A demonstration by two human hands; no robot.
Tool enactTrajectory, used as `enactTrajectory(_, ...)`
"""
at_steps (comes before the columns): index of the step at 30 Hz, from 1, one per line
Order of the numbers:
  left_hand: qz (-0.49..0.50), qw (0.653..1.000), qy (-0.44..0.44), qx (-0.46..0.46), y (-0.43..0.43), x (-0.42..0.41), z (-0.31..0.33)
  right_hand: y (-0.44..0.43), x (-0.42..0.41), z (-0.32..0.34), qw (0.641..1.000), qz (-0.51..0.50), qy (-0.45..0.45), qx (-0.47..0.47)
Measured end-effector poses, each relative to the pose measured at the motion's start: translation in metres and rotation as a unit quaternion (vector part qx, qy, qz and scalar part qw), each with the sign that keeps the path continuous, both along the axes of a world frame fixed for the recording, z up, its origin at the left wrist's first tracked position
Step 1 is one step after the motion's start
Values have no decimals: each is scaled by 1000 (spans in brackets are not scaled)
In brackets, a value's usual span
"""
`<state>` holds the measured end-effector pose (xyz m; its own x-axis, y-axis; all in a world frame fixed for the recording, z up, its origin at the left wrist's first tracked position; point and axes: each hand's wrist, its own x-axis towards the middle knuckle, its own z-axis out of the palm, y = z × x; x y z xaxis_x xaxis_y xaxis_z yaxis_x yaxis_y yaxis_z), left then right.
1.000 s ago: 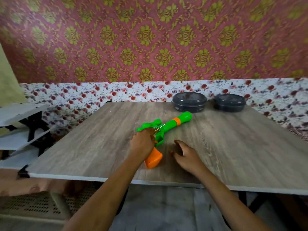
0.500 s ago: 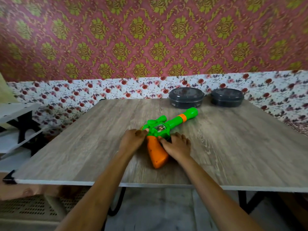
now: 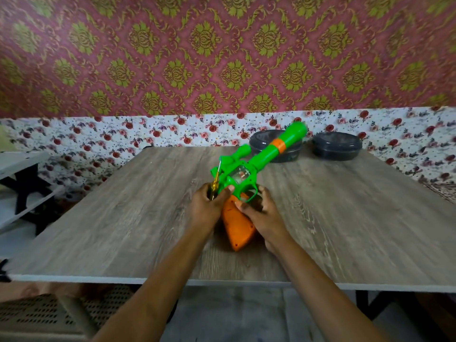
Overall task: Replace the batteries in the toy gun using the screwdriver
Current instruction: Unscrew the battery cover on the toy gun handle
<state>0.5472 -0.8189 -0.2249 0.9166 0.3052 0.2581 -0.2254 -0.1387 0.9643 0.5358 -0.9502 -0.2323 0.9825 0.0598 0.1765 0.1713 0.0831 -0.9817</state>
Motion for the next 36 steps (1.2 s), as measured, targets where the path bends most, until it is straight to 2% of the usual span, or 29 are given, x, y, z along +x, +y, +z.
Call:
enactTrajectory(2, -9, 998, -40, -55, -6, 2, 4, -1, 1, 6, 994, 67, -29, 87)
enactTrajectory(3, -14, 995, -58, -79, -8, 4, 7, -1, 5, 9, 990, 92, -45, 97)
enactTrajectory(5, -21, 991, -92, -100, -9, 10, 14, -2, 16, 16, 989, 118, -50, 79)
enactTrajectory(7, -31, 988, -111, -99, -7, 18, 19, -5, 25, 26, 988, 146, -12, 45)
enactTrajectory(10, -39, 991, -115, -55, -7, 27, 19, -7, 37, 26, 984, 175, 33, 25)
enactTrajectory(13, -44, 992, -113, -26, -7, 35, 14, -9, 45, 14, 987, 148, 44, 46)
enactTrajectory(22, 27, 998, -53, -4, -2, 37, 11, -16, 59, 11, 987, 145, 63, 43)
enactTrajectory(25, 45, 996, -73, 38, 4, 33, 11, -17, 60, 9, 985, 139, 78, 67)
enactTrajectory(28, 73, 978, -121, 156, 5, 15, 17, -21, 60, 7, 980, 144, 90, 101)
enactTrajectory(30, 88, 962, -165, 200, 7, 1, 19, -21, 61, 6, 978, 152, 84, 114)
enactTrajectory(36, 159, 949, -241, 129, 20, -23, 16, -18, 65, 3, 974, 162, 47, 149)
